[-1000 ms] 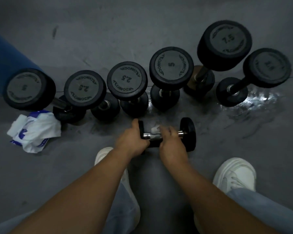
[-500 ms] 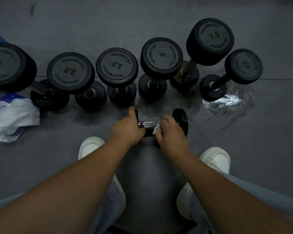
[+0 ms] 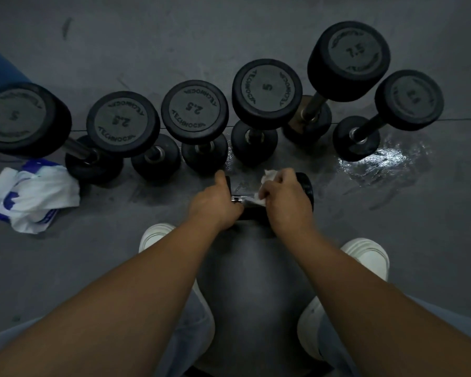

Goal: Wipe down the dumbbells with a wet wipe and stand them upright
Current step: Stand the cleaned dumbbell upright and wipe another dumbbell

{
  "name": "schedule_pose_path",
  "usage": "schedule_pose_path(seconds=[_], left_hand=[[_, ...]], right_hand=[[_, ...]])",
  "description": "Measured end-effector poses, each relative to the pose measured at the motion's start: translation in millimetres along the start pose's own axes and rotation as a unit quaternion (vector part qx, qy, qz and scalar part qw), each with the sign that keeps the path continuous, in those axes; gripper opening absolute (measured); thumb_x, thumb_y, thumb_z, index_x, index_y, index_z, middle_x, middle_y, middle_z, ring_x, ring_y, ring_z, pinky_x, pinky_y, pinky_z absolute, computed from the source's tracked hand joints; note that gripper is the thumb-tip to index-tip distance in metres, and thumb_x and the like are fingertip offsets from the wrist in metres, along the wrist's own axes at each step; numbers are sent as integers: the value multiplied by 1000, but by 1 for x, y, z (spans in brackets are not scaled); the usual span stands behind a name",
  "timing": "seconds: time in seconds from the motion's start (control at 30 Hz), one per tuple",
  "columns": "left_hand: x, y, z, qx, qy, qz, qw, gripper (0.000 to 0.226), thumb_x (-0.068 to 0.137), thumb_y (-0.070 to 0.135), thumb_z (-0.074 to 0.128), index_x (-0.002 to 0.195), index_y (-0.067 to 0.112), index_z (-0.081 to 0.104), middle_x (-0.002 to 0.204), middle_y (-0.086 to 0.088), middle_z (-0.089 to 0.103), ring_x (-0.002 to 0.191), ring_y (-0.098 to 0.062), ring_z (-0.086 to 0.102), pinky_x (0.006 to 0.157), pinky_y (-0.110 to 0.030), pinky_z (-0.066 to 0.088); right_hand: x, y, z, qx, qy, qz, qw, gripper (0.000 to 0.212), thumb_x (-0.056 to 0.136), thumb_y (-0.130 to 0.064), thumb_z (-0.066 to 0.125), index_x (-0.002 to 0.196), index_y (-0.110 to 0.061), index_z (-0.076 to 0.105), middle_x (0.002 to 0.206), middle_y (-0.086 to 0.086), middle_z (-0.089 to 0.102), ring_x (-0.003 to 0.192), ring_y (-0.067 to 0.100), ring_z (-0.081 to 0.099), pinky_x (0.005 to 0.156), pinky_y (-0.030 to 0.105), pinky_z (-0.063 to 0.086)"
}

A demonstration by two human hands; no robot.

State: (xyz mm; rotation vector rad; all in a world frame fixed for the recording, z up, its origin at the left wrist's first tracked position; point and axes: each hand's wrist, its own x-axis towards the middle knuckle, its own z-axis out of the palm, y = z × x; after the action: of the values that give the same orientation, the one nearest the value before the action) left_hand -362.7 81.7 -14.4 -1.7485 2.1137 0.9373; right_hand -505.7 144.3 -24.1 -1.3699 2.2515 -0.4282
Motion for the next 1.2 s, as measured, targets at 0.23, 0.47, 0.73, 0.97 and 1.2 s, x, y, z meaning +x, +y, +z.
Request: schedule_pose_path(seconds=[0.23,0.47,0.73,0.97,1.2], left_hand=[[2,-1,0,-4,-3,2,1000,82,84,42,64,147,16,18,126,-16,60,114,-38,58,82,-35,41],[19,-8,-2,-30,-33,0,999,90,81,50,67,148,17,16,129,-17,60,116,-36,59,91,-38,47],[14,-7,15,-224,28,-43,973,65,80,30,71,135,23,36,118,-11,64,108,-32,61,94,-42,51],[17,-8,15,-240,17,-48,970,77,76,27,69,142,22,30,123,-9,63,112,-31,60,98,-44,49],[14,-6,10,-236,7,-56,970,81,68,39,62,141,26,30,124,-10,63,113,-32,61,97,-44,50]], right_hand=[[-13,0,19,-103,11,-70,992,13,81,-20,64,81,-7,67,85,12,67,82,31,63,75,35,47],[-3,-7,16,-129,-66,-144,979,27,87,-14,55,114,-19,60,92,6,69,88,29,66,75,35,47],[8,-16,7,-206,-83,-153,963,20,90,-12,44,105,-17,57,105,7,65,97,29,62,77,36,41],[21,-3,-2,-56,-51,7,997,22,91,-13,51,112,-12,57,122,13,43,85,34,58,75,38,49],[-3,-11,23,-116,-87,26,989,44,86,-15,61,126,-5,46,135,12,38,120,32,46,92,38,46]])
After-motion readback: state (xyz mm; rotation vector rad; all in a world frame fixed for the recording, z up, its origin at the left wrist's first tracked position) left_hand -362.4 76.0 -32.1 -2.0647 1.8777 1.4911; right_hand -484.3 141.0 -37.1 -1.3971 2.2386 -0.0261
